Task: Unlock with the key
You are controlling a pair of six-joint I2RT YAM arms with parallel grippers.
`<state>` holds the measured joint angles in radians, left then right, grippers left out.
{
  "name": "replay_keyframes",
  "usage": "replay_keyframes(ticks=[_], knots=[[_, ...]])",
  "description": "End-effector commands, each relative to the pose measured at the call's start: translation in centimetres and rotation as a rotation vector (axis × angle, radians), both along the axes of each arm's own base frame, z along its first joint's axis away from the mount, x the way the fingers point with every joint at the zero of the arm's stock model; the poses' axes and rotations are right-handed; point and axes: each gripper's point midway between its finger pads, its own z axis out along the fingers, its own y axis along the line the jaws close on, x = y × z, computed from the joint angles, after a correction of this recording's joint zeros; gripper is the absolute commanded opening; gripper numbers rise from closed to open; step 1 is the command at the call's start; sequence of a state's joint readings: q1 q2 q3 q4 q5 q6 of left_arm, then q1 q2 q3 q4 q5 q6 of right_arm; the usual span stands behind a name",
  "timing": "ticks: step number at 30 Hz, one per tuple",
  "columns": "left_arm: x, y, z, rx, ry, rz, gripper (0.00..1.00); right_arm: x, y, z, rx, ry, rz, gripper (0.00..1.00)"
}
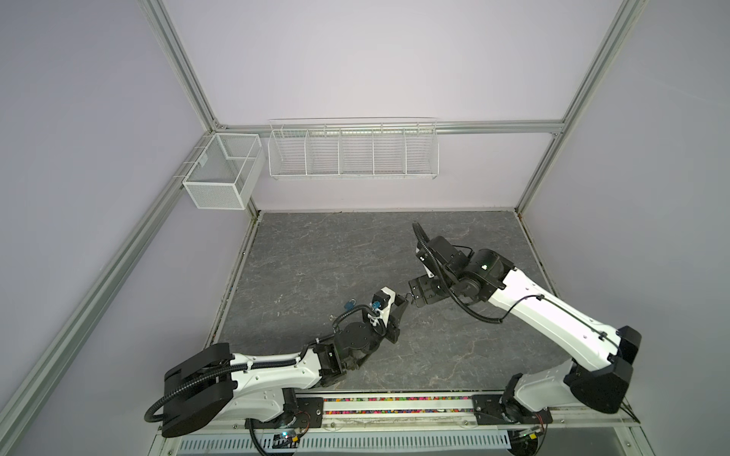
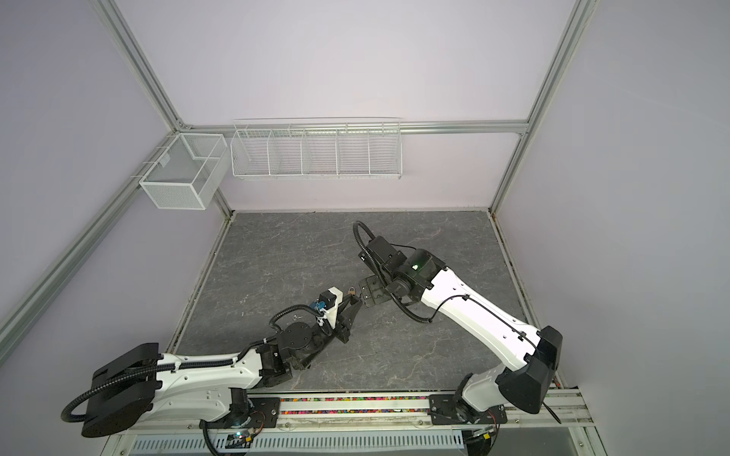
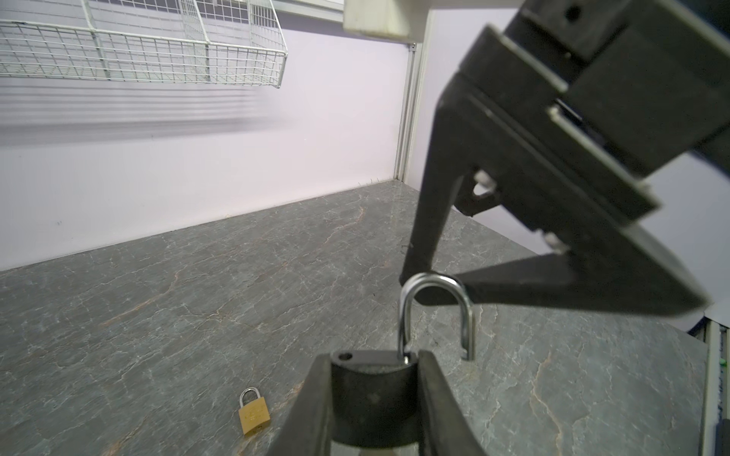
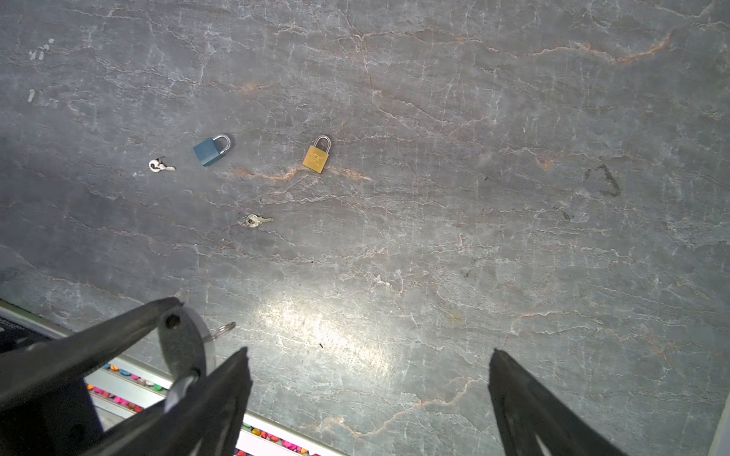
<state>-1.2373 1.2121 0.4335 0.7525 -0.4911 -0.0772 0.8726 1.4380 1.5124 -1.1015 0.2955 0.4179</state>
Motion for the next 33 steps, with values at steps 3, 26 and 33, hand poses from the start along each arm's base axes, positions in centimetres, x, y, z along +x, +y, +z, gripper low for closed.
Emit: replay_keyframes(ticks=[3,26,33], knots=[[0.8,1.4,1.4,-0.067,0.021,0.085,0.00,-0.1,-0.5,1.4,0.073,-0.050,0.009,0.95],[1.0,3.0,2.7,-0.067,0.039,0.136,0.00,-0.1,3.5,-0.2,0.169,-0.050,0.130,0.95],[1.4,3.5,2.6,-0.066,0.042,0.171,0.00,-0.8,4.2,2.2,0.253,-0.081,0.161,0.95]])
